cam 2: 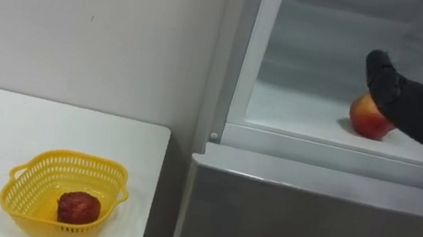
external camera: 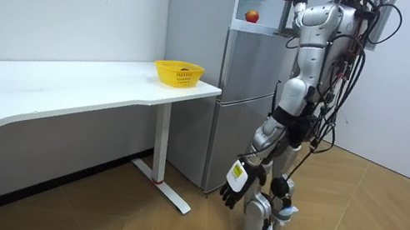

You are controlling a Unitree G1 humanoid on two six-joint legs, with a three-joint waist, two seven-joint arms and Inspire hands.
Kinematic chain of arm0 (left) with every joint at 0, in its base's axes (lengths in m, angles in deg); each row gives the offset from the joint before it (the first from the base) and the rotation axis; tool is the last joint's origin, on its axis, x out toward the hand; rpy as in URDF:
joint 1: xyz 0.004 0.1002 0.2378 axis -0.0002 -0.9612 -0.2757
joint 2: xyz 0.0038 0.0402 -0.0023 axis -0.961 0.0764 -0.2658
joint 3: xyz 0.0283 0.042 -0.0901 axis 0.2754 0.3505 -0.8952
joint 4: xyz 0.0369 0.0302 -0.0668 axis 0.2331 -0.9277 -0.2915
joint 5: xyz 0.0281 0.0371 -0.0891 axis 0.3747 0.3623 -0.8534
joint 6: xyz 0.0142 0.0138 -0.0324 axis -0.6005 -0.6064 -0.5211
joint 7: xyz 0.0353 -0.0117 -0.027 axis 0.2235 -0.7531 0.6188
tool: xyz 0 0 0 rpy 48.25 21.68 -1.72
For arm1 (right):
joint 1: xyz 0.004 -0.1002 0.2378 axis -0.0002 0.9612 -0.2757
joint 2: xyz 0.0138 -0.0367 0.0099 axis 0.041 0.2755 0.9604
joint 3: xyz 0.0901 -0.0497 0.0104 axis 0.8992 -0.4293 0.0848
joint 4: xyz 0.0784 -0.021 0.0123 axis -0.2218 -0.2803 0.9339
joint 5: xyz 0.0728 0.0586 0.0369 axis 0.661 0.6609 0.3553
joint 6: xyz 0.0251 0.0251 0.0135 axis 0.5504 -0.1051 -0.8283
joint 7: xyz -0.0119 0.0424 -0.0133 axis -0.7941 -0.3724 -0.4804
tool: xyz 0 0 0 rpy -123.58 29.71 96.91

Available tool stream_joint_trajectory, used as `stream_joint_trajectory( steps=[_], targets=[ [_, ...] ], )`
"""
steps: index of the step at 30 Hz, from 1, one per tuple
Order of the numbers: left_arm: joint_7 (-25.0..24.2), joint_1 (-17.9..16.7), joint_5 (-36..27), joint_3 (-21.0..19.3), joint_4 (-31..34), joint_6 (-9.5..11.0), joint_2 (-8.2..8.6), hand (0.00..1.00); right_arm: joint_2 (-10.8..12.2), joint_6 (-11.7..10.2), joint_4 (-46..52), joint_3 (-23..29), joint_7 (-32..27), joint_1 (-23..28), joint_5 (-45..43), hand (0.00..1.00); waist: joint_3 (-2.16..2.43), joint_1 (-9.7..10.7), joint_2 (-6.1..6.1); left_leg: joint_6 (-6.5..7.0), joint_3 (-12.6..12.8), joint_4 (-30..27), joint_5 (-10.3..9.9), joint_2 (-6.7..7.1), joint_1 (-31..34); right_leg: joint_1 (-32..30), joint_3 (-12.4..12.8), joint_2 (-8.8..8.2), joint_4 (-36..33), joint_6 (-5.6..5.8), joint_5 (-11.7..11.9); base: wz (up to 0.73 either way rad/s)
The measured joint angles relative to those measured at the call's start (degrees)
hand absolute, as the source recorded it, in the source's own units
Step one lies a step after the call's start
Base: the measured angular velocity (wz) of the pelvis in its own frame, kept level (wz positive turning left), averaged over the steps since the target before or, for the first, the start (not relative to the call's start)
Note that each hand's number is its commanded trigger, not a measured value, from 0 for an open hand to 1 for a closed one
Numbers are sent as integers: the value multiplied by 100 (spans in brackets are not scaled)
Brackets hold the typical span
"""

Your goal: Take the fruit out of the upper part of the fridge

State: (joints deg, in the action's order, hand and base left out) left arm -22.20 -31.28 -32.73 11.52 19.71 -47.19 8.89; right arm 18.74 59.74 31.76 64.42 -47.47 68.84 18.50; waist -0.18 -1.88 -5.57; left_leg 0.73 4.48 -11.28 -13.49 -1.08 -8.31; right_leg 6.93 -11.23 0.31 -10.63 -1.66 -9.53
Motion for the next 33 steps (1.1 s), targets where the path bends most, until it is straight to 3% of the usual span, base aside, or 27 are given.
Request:
stream_joint_trajectory(
  steps=[10, 14, 20, 22, 28, 33],
  targets=[
    [-4, -10, 3, -7, 1, -119, 0, 0, -259, 88, -1057, -10, 48, 5, 475, 0, 26, -32, -46, 0, -46, -4, 0, 2, 56, -29, -57, -8, -10, 1, -1, 2],
    [-20, -34, 3, -68, 6, -122, -11, 0, -455, 323, -1685, -9, 233, -8, 845, 0, 43, -36, -138, -3, -102, -21, 3, 9, 171, -107, -140, -19, -10, 1, -1, 8],
    [-130, -46, -12, -114, 128, -123, -70, 0, -736, 446, -2140, -24, 505, -40, 1266, 0, -7, -166, -283, -8, -151, -44, 7, 6, 214, -141, -154, -17, -2, -2, -4, 1],
    [-116, -50, -13, -112, 148, -123, -75, 0, -839, 480, -2339, -73, 583, -101, 1409, 0, 1, -197, -327, -7, -159, -42, 7, 9, 221, -145, -154, -19, -1, 1, -6, 0],
    [-116, -90, -15, -112, 183, -246, -76, 0, -878, 589, -2707, -242, 799, -435, 1574, 0, 27, -165, -407, -7, -233, -45, 6, 12, 303, -199, -230, -24, -4, 2, -7, 6],
    [-116, -188, -13, -112, 249, -292, -84, 0, -880, 701, -2830, -242, 919, -516, 1656, 0, 23, -185, -401, -8, -317, -49, 7, 11, 325, -203, -313, -24, -3, 3, -7, 8]
  ],
)
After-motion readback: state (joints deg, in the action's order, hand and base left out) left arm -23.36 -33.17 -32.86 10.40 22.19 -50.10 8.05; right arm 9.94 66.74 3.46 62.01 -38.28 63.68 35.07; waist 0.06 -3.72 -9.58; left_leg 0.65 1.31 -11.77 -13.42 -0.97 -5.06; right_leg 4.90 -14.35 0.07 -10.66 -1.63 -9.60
